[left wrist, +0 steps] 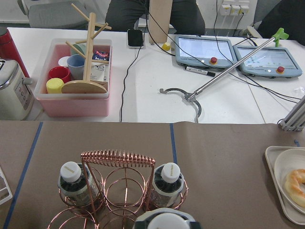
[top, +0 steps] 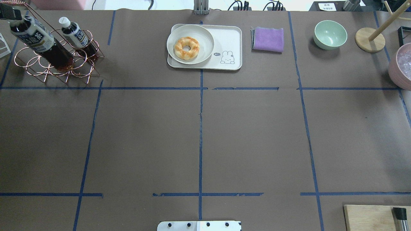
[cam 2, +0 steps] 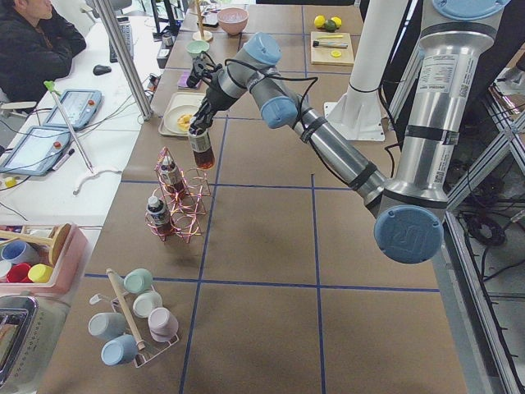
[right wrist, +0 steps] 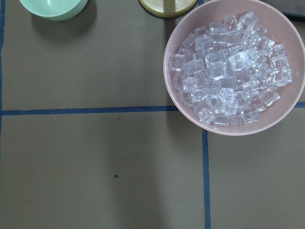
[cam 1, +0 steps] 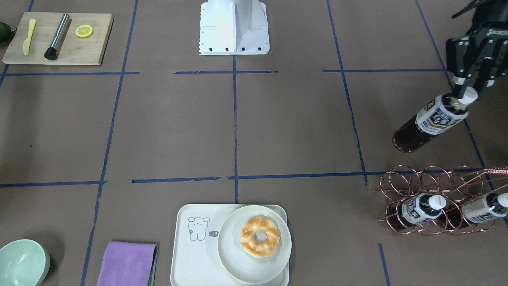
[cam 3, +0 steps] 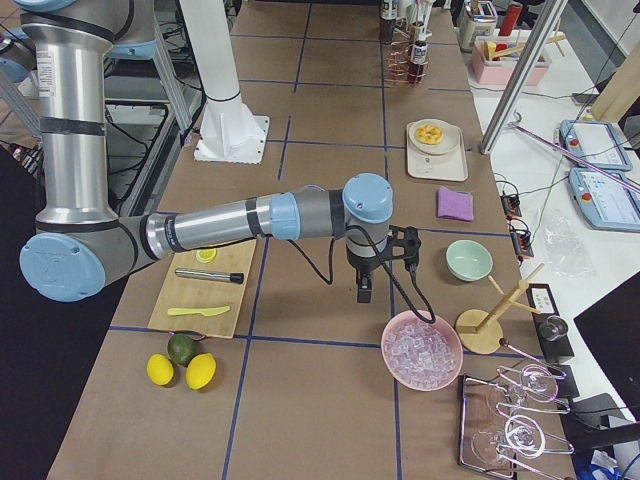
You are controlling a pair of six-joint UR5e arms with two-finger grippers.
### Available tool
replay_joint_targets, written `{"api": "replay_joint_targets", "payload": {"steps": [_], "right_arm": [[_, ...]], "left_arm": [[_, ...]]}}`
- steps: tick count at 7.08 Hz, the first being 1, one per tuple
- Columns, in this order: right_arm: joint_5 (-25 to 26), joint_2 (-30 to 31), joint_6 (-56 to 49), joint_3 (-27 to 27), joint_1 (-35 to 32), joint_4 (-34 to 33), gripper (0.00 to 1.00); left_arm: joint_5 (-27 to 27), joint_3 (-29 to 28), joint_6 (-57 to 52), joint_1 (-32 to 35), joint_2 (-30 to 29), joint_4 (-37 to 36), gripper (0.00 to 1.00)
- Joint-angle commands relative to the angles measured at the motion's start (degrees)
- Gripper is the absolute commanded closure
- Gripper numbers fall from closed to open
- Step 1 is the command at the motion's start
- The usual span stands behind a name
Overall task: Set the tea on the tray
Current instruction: 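Reach the left gripper into the copper rack and grasp a tea bottle, then lift the tea bottle out with the left gripper and carry it toward the table center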
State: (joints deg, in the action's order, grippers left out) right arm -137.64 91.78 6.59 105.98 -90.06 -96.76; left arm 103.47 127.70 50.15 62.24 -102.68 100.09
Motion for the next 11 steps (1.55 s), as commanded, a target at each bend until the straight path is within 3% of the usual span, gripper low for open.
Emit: {"api": "replay_joint_targets", "payload": {"steps": [1,2,5,8,11], "right_arm": [[-0.1,-0.2,0.1,0.2,0.5,0.1,0.0],[-0.2,-0.3,0.0,0.4,0.8,0.2,0.0],[0.0,-0.3,-0.3,0.6,1.5,0.2,0.0],[-0.1,-0.3,-0.1,0.6,1.5,0.2,0.0],[-0.3,-0.3,0.0,0.9,1.5,0.2,0.0]], "left_arm": [[-12.9,1.8,9.5,-16.4,-12.9,-14.8,1.0],[-19.5,1.2,12.1,-25.0,-16.4,-17.8,1.0],[-26.8,-8.4,18.5,-34.4,-25.2,-17.0,1.0],[-30.3,-11.1,19.0,-39.6,-27.9,-16.5,1.0],[-33.0,-20.8,20.5,-41.6,-32.9,-13.3,1.0]]}}
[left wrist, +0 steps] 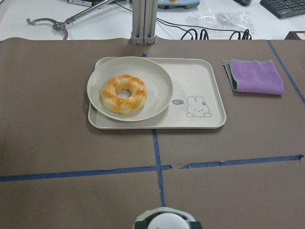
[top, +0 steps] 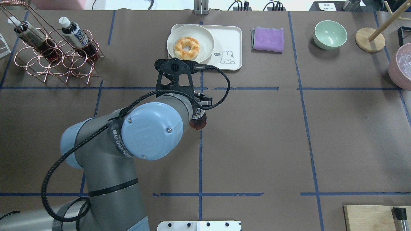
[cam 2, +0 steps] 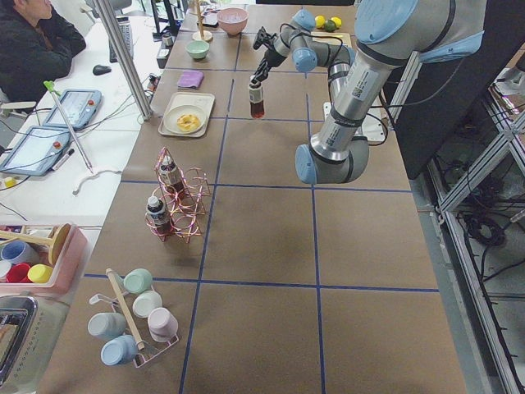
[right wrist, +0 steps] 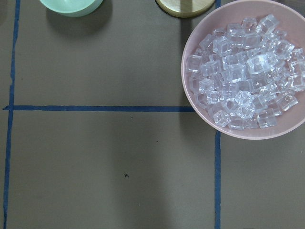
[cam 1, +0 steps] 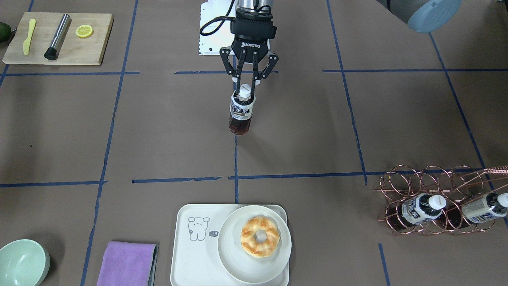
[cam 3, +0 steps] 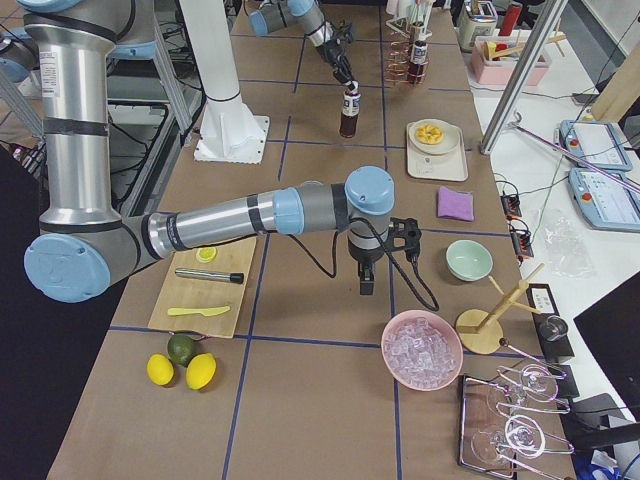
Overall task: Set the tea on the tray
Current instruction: 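Lift the tea bottle out with the left gripper and carry it toward the table center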
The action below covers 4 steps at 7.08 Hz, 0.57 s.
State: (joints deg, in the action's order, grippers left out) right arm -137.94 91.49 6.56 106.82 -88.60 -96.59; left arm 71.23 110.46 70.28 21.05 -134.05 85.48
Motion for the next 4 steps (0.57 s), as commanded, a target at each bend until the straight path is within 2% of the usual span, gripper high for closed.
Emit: {"api": "replay_joint_targets", "payload": {"steps": [1,3,4], "right_arm": [[-0.1,0.0,-0.1,0.1,0.0,0.0,0.0],[-1.1,0.0,0.0,0.2,0.0,0.0,0.0],[-1.6,0.0,0.0,0.3,-0.1,0.0,0.0]], "left_arm": [[-0.8,-4.5,0.4,-0.4,-1.5,1.5,1.0],[-0.8,-4.6,0.0,-0.4,-1.5,1.5,1.0],[-0.8,-4.5,0.1,-0.4,-1.5,1.5,0.93]]}}
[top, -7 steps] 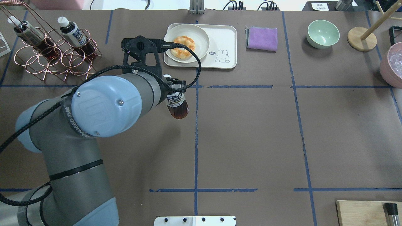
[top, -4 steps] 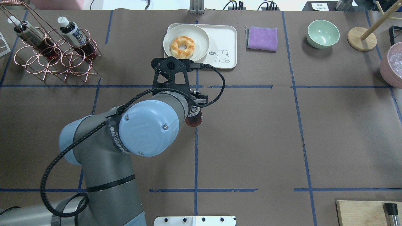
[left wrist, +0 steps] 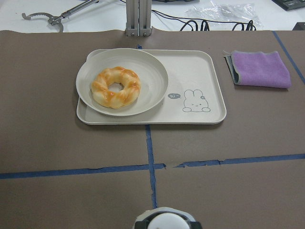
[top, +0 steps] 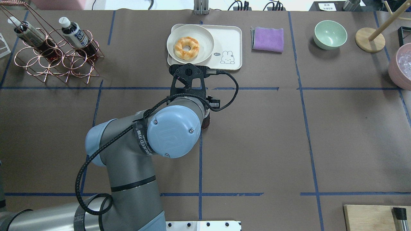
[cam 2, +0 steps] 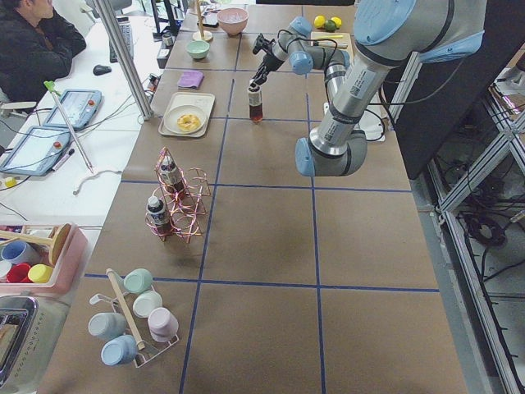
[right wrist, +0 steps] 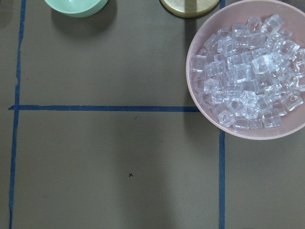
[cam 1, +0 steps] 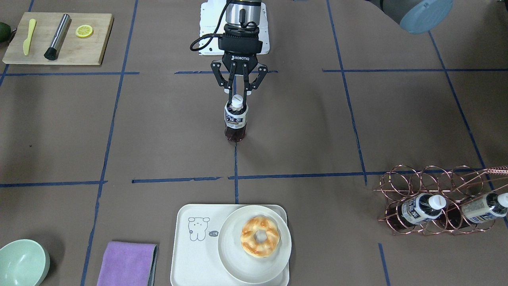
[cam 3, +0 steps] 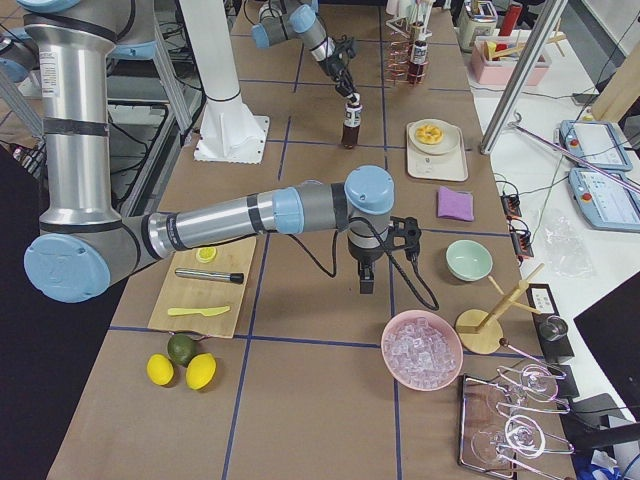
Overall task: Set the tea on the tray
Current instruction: 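Lift the tea bottle out with the left gripper and carry it toward the table center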
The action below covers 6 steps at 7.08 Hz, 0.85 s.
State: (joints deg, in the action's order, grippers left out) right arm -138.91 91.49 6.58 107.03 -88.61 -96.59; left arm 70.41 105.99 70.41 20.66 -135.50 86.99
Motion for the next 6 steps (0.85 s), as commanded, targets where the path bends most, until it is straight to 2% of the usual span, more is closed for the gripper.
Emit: {"api": "replay_joint_targets", "payload": {"steps": [1,2,5,6], "right_arm": [[-0.7,0.0,0.0,0.1,0.0,0.0,0.0],[-0.7,0.0,0.0,0.4,-0.1,0.0,0.0],[-0.8,0.0,0.0,0.9,0.0,0.0,0.0],[-0.7,0.0,0.0,0.9,-0.1,0.1,0.0]], "left_arm": [[0.1,0.1,0.1,0.0,0.1,0.1,0.46],[-0.1,0.0,-0.3,0.0,0.4,0.0,0.0],[0.2,2.9,-0.2,0.2,0.4,-0.1,0.0],[0.5,5.9,-0.2,0.3,0.5,-0.6,0.0]]}}
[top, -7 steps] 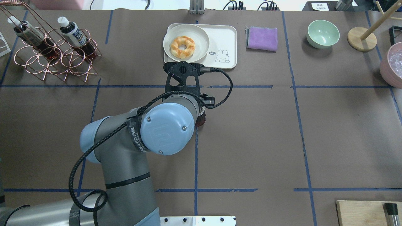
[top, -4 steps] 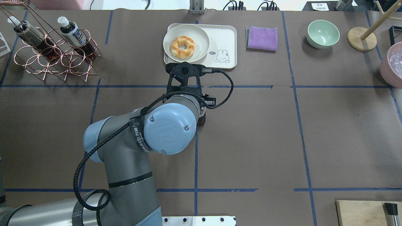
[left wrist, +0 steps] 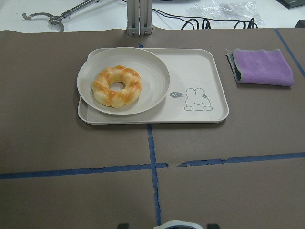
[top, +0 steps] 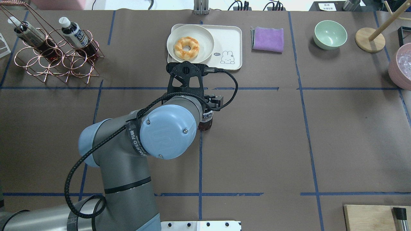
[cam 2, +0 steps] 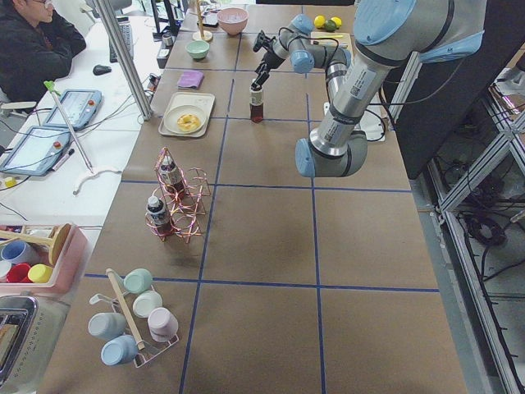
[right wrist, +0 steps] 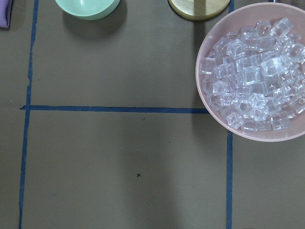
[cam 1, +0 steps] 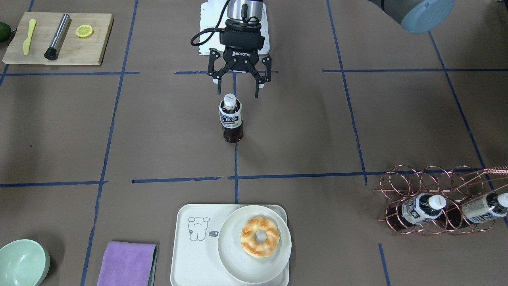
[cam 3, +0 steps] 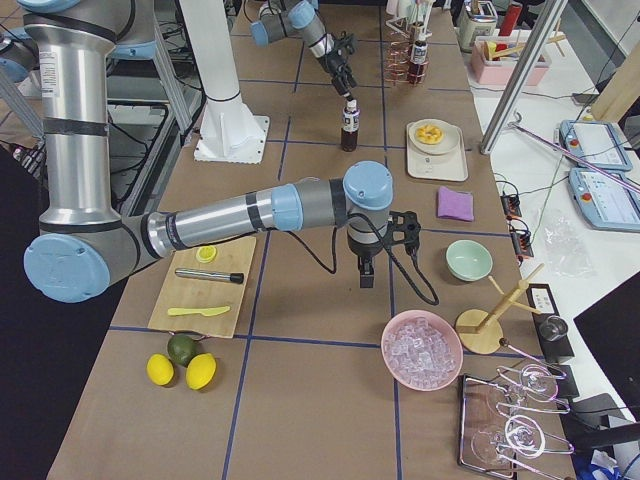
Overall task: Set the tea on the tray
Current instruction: 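Lift the tea bottle out with the left gripper and carry it toward the table center, then set the bottle down, withdraw the left gripper while the right arm moves in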
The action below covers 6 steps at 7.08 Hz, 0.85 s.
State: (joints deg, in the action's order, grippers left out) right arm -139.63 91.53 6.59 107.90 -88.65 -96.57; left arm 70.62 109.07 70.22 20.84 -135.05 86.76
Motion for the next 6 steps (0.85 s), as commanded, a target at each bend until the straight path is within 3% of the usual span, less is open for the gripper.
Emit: {"api": "replay_joint_targets", "payload": {"steps": [1,2,3,5,6], "right_arm": [[0.2,-0.1,-0.1,0.6,0.1,0.0,0.0],[0.8,-0.5,0.1,2.4,1.2,-0.1,0.0],[1.1,-2.0,0.8,3.4,3.3,-0.3,0.0],[2.9,-6.2,7.0,4.2,6.4,-0.9,0.0],[11.0,-11.2,13.5,5.7,11.3,-1.0,0.0]], "left_arm": [[0.5,5.2,0.0,0.7,0.2,-1.0,0.0],[0.7,7.7,0.0,1.5,2.4,-2.2,0.0],[1.4,11.9,-0.5,3.7,9.3,-2.2,0.0],[14.7,16.7,-3.7,11.8,18.4,-1.3,0.0],[15.5,17.7,-6.2,13.9,20.9,-1.7,0.0]]}}
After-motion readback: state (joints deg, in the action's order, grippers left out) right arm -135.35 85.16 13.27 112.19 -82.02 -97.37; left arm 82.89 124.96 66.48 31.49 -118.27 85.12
